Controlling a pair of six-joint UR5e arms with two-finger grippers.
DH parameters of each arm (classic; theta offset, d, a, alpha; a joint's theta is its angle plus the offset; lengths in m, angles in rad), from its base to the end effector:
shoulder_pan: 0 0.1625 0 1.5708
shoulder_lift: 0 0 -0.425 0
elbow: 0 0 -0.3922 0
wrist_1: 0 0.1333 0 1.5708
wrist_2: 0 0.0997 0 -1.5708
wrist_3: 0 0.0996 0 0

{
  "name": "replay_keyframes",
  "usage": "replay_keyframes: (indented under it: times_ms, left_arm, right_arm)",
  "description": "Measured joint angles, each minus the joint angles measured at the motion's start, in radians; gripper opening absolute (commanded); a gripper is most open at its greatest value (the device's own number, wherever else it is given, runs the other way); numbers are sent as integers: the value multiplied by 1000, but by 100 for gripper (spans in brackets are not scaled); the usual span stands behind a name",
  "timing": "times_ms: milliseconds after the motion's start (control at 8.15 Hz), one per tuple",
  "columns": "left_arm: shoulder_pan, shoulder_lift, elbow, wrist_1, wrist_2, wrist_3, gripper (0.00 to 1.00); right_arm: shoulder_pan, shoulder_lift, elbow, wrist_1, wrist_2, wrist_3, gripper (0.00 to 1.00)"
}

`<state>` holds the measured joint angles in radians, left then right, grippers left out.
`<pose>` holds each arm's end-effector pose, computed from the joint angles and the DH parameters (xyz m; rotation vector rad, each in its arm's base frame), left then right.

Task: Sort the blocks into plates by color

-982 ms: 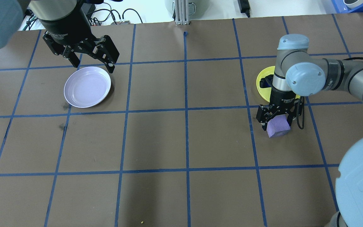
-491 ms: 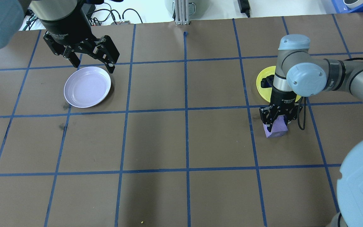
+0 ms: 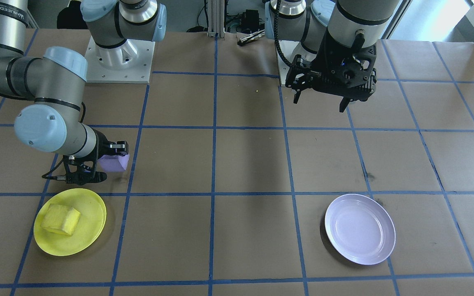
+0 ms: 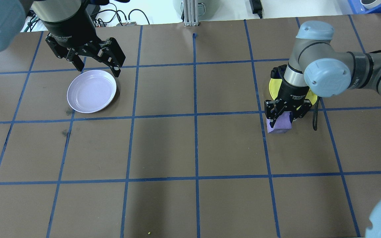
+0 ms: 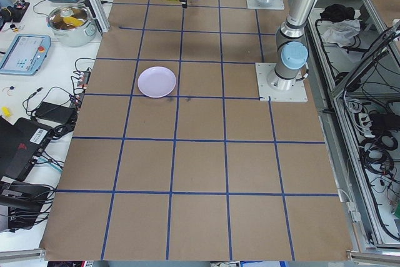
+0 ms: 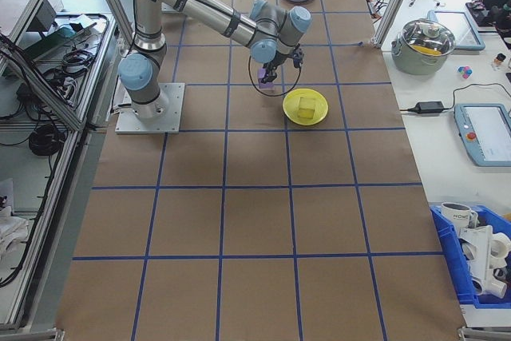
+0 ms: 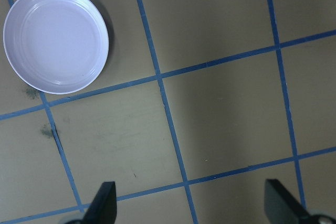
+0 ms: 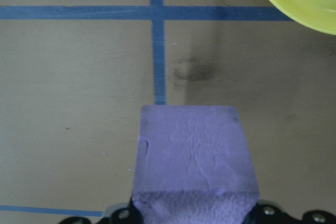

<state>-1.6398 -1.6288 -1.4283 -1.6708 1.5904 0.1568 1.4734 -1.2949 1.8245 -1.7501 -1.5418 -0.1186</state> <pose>-0.1664 -0.5033 0.5188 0.3520 3.1027 0.0255 0.0856 -0.5245 0.2456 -0.0243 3.0298 0.5283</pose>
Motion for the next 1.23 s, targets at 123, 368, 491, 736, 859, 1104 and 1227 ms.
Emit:
replay_keyframes:
  times_ms: [123, 368, 491, 736, 859, 1104, 1227]
  left_arm:
    - [0, 0, 0, 0, 0, 0, 100]
    - [0, 0, 0, 0, 0, 0, 100]
    - [0, 0, 0, 0, 0, 0, 100]
    - [0, 9, 0, 0, 5, 3, 100]
    - [1, 13, 0, 0, 5, 4, 100]
    - [1, 14, 0, 0, 4, 4, 100]
    - [2, 13, 1, 0, 3, 4, 100]
  right_arm:
    - [36, -11, -14, 0, 36, 36, 0]
    - [158, -7, -66, -14, 120, 185, 0]
    - [227, 9, -98, -29, 166, 280, 0]
    - [363, 73, -147, -104, 239, 474, 0]
    - [416, 110, -159, -156, 267, 563, 0]
    - [514, 186, -186, -276, 322, 724, 55]
    - [548, 213, -200, -304, 329, 770, 100]
